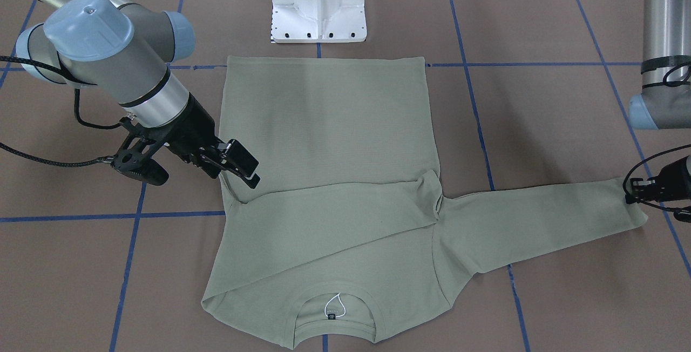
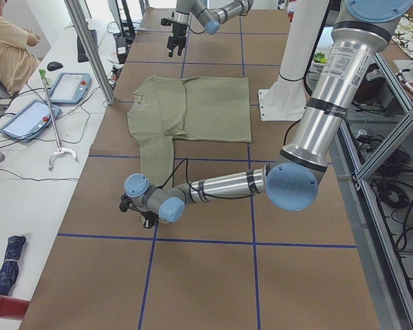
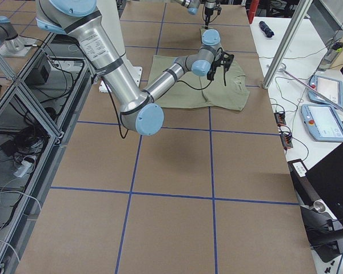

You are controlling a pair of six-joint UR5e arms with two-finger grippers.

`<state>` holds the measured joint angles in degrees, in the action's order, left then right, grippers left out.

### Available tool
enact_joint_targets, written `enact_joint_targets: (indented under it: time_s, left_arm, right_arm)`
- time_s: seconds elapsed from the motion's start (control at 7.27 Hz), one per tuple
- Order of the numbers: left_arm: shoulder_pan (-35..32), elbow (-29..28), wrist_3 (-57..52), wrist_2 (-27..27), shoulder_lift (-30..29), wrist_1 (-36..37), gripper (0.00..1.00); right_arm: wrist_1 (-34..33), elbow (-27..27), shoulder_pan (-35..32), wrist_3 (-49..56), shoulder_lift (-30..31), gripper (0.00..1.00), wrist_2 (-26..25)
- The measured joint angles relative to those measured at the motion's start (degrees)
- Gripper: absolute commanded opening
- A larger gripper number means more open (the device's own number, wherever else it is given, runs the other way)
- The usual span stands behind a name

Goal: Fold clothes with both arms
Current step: 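Carry the sleeve toward the far shoulder with the left gripper while the right arm withdraws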

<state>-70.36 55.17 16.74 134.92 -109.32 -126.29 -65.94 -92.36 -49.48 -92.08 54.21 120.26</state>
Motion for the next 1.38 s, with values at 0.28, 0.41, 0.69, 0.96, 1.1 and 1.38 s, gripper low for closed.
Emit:
enact_joint_targets:
  time_s: [0.28,0.41,0.69,0.96,1.1,1.38]
  left_arm:
    - [-0.3,2.8,0.1,2.9,-0.3,0.4,0.00]
    - [-0.4,5.7,1.6,6.3,-0.5,0.7,0.00]
    - [-0.4,14.4,11.3,10.7,-1.1,0.8,0.00]
    - [2.3,23.9,26.8,11.3,-3.9,0.5,0.00]
    - [5.6,26.9,35.6,10.6,-7.3,0.5,0.00]
    - [11.8,28.1,49.2,5.3,-16.4,0.3,0.00]
  right_arm:
    - [0.0,-0.9,-0.1,0.0,0.5,1.00,0.0]
    - [0.0,-1.7,-0.5,0.2,1.4,1.00,0.4]
    - [0.2,-3.0,-4.1,1.5,4.8,1.00,3.0]
    - [0.4,-3.8,-8.0,7.9,9.1,1.00,4.6]
    - [0.5,-4.1,-9.5,10.6,10.7,1.00,5.1]
    - [0.5,-5.2,-11.5,12.8,13.8,1.00,6.9]
